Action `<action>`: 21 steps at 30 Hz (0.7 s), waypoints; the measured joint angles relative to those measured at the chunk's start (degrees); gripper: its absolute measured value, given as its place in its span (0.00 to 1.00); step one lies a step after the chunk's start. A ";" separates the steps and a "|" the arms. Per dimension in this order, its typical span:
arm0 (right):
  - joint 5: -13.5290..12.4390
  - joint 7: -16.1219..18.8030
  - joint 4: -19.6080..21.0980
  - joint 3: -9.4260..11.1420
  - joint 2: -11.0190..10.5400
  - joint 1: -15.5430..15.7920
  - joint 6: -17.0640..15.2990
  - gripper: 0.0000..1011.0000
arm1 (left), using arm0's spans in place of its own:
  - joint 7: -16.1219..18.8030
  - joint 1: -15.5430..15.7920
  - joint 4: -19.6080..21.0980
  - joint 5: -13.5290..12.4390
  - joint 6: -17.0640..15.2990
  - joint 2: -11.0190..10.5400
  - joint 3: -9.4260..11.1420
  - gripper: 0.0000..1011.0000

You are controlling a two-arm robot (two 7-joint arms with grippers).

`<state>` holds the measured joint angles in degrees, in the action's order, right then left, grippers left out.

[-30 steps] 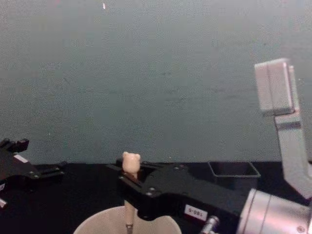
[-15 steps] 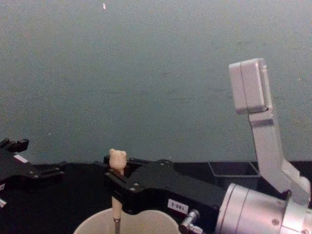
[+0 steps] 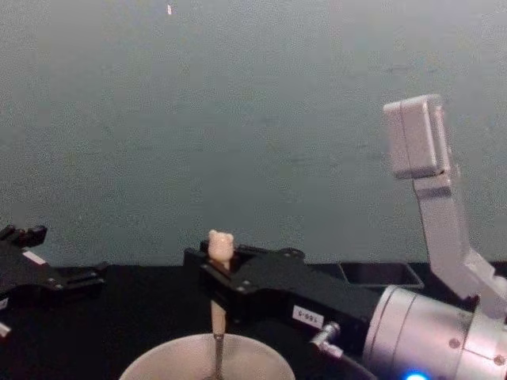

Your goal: Pick up the stirring spoon with one hand, stir inside the cup, then place it back in its original position.

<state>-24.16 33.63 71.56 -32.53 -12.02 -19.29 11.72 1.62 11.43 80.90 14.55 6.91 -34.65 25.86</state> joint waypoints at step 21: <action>-0.43 0.10 4.08 1.94 -2.44 3.19 -0.28 0.18 | 0.00 0.00 0.00 0.00 0.00 0.00 0.00 0.99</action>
<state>-24.59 33.72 75.64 -30.59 -14.46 -16.09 11.44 1.62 11.43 80.90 14.55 6.91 -34.65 25.86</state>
